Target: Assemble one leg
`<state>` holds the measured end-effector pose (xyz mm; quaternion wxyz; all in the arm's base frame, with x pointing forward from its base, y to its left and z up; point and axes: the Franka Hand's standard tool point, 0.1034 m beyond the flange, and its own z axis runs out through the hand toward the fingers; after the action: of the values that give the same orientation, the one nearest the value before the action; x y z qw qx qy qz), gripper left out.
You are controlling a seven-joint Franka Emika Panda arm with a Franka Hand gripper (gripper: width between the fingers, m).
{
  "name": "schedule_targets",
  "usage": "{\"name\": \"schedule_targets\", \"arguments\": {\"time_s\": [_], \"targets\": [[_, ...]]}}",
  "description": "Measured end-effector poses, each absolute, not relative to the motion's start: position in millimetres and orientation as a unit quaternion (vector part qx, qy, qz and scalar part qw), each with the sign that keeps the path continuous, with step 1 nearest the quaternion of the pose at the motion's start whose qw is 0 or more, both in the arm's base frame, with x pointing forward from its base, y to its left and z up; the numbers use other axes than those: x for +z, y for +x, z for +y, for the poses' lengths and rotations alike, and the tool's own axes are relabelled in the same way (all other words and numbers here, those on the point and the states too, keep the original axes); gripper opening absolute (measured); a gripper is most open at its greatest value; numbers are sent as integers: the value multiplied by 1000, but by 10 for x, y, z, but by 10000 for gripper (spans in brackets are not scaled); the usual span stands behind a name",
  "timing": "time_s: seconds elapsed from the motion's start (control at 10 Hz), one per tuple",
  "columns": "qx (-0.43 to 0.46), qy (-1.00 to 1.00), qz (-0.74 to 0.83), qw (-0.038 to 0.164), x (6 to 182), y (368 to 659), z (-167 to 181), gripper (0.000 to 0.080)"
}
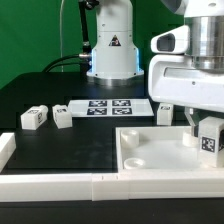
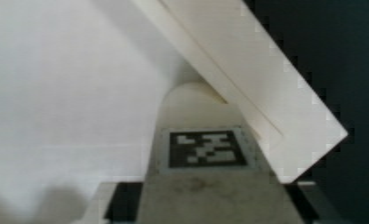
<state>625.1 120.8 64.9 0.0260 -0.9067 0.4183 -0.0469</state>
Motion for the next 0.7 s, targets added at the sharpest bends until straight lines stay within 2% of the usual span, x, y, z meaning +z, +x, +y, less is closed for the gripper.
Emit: {"name": "schedule_targets", "arguments": {"time_s": [0.3,0.4,0.5,0.6,0.7], "targets": [[-42,-858,511,34,649,6250,1198,291],[-43,-866,497,33,648,6251,1200,335],[-44,-880,472,32,648,6251,1202,521],[-45,-894,445,31,650,6251,1207,521],[-49,-919,391,28,652,6254,1221,620]]}}
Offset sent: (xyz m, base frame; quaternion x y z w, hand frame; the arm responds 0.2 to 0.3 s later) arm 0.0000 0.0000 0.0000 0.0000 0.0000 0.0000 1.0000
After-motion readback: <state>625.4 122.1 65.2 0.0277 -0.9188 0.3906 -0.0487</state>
